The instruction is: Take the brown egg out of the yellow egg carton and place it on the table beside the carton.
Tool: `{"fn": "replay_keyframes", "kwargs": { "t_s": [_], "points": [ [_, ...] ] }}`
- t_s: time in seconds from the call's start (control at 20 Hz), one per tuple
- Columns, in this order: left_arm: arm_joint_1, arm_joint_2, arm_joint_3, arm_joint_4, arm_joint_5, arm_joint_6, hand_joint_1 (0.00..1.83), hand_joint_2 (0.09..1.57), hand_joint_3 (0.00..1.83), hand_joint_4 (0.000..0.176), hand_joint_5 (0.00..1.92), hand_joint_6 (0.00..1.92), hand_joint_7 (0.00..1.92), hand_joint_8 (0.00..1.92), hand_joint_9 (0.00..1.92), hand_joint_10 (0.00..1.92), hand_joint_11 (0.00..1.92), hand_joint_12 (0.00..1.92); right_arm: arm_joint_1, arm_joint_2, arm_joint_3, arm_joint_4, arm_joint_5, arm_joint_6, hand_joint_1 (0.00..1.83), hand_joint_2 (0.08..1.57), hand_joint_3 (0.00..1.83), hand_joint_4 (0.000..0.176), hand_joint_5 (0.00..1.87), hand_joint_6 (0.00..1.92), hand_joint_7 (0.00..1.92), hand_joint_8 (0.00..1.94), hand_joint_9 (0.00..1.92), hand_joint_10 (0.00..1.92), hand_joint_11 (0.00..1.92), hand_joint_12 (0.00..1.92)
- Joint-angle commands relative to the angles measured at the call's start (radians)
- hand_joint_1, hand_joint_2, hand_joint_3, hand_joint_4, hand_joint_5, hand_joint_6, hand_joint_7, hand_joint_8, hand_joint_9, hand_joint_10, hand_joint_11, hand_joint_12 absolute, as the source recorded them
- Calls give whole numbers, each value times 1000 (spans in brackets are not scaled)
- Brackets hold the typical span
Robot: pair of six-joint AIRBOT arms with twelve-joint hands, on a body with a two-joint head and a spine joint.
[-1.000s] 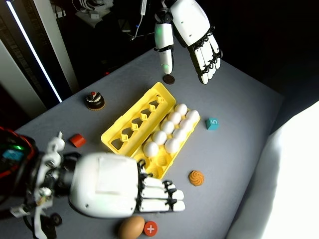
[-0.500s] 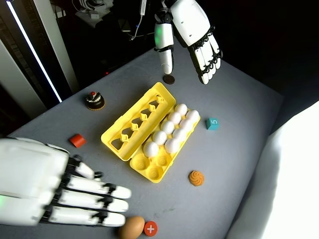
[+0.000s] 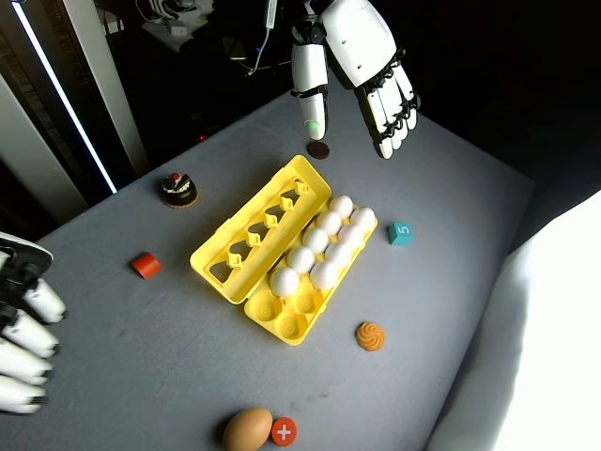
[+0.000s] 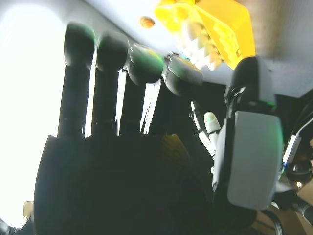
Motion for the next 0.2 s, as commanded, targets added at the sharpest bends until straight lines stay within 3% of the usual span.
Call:
{"fn": "replay_keyframes", "kwargs": {
  "t_s": [0.0, 0.05, 0.15],
  "points": [
    [-12, 0, 2, 84, -5, -1, 0, 1251, 2, 0, 226, 2, 258, 3, 220, 3, 0, 347, 16, 11, -6, 8, 78, 3, 1240, 1291, 21, 10, 1586, 1921, 1650, 1941, 1649, 1921, 1768, 1921],
    [-12, 0, 2, 84, -5, -1, 0, 1251, 1, 0, 233, 2, 265, 3, 228, 4, 0, 370, 15, 25, -17, 8, 73, 0, 1346, 1284, 12, 0, 1601, 1921, 1651, 1941, 1655, 1921, 1763, 1921],
    [-12, 0, 2, 84, -5, -1, 0, 1255, 1, 0, 232, 2, 254, 2, 216, 3, 0, 353, 14, 36, -29, 8, 66, -6, 1360, 1263, 1, 0, 1522, 1921, 1592, 1941, 1622, 1921, 1734, 1921]
  ]
}}
